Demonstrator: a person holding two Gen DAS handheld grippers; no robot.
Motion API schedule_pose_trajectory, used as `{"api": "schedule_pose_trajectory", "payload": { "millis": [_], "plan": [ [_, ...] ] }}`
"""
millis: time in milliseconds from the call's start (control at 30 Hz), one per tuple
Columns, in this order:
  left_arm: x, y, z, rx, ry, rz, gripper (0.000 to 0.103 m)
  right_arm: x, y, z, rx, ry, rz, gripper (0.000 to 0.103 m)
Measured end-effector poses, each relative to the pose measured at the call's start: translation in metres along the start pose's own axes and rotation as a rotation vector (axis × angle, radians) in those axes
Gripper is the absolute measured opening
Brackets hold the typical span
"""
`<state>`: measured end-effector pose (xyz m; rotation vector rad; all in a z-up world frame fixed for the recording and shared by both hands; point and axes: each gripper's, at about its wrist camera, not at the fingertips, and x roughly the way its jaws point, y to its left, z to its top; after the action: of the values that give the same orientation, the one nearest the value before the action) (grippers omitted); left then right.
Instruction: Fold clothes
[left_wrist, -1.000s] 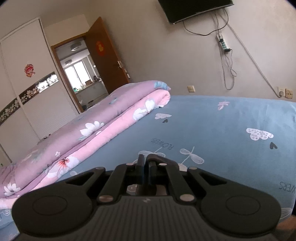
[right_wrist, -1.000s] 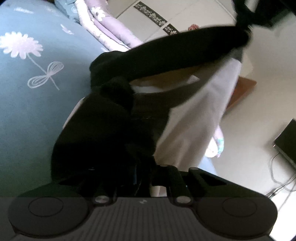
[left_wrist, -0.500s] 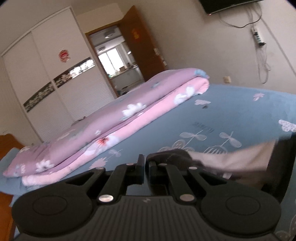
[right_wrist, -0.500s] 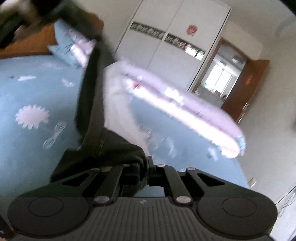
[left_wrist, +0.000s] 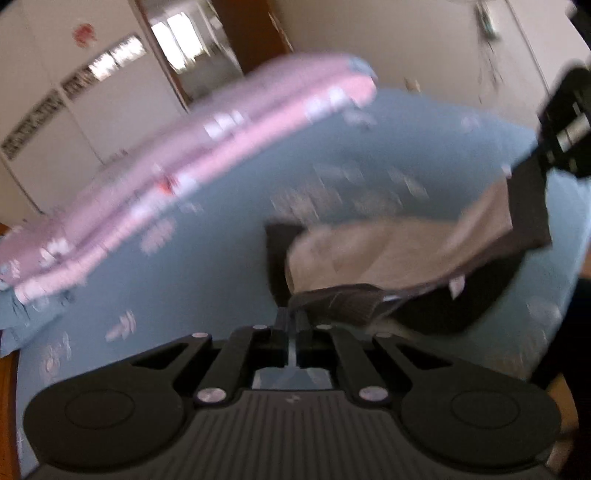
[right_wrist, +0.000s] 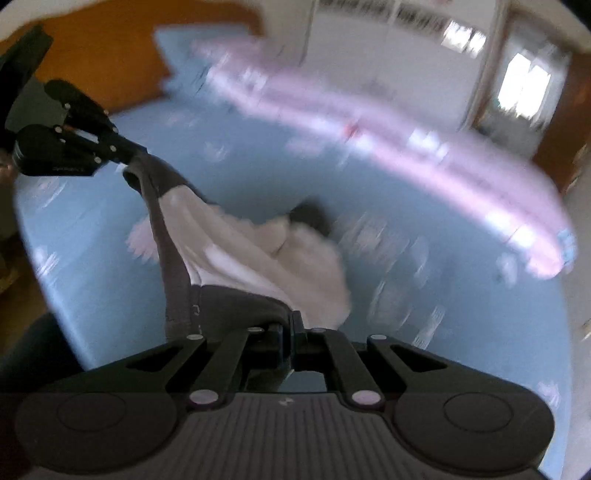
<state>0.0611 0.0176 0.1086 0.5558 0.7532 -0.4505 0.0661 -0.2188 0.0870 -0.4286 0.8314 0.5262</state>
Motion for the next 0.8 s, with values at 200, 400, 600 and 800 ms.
{"api": "schedule_pose_trajectory", "payload": {
  "millis": [200,400,600,800],
  "plan": [
    [-0.019,0.010,0.017,0.071,0.052,-0.074,0.000,-0.010,0.000,0.023,-0.053,0.126,0.066,0.004],
    [0.003,-0.037,-0.010,0.285,-0.024,-0.034,0.007,-0.018,-0.007,0.041,-0.058,0.087,0.017,0.004],
    [0.058,-0.118,-0.069,0.365,-0.090,-0.131,0.010,-0.030,0.002,0.063,-0.079,0.078,0.001,0.004],
    [0.091,-0.178,-0.106,0.407,-0.263,0.018,0.019,-0.034,0.019,0.093,-0.103,0.089,-0.023,0.004]
  ]
}}
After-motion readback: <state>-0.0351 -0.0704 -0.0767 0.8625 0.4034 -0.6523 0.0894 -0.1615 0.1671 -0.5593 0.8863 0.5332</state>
